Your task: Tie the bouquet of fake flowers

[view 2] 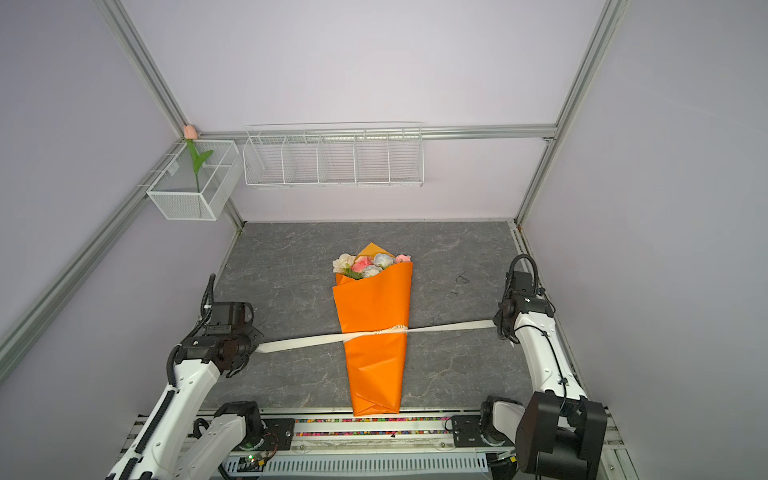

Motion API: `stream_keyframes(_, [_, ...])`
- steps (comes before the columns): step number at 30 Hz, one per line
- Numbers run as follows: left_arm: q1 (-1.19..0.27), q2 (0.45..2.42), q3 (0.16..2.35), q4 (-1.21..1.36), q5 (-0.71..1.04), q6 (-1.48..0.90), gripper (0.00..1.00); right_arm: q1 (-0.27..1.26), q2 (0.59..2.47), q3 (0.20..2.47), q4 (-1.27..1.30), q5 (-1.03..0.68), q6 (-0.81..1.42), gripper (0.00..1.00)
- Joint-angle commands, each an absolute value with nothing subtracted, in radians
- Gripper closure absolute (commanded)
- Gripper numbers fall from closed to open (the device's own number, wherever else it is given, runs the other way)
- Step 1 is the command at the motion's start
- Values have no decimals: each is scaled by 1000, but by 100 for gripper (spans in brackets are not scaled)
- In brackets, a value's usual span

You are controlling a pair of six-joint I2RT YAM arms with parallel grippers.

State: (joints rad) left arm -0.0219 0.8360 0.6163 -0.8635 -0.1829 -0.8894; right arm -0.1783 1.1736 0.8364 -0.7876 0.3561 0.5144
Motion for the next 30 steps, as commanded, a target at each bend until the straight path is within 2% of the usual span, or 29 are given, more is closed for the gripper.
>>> stream_keyframes(1, [48,792,547,-916,-200,-975,100,-242,1185,828,-732,322,498,94])
stream_keyframes(7, [144,798,518,-886,-181,-970,100,-293,1240,843,-700,372,448,94])
stream_keyframes(12, [155,872,528,-842,-199,-920,100,-291,1346,847,-648,332,412,94])
stream_keyframes(17, [155,881,505,-749,-10,-877,100,-236,1412,843,-589,122,315,92])
stream_keyframes(19, [153,864,472,-689,66,-890,100,-194,1473,901,-622,53,275,84])
stream_keyframes(21, [155,847,443,-642,106,-902,76,-156,1537,960,-679,74,285,70])
stream_keyframes(22, [154,840,438,-640,109,-907,73,-140,1554,982,-701,96,298,62])
stream_keyframes(24, [154,824,444,-653,96,-915,54,-132,1550,993,-724,139,348,55])
stream_keyframes(26, [153,810,464,-675,83,-914,48,-132,1508,981,-714,143,369,45])
stream_keyframes(28, [153,799,492,-680,107,-902,37,-132,1469,992,-737,120,385,39])
stream_keyframes(30, [145,795,516,-668,155,-891,37,-119,1419,997,-763,73,408,38])
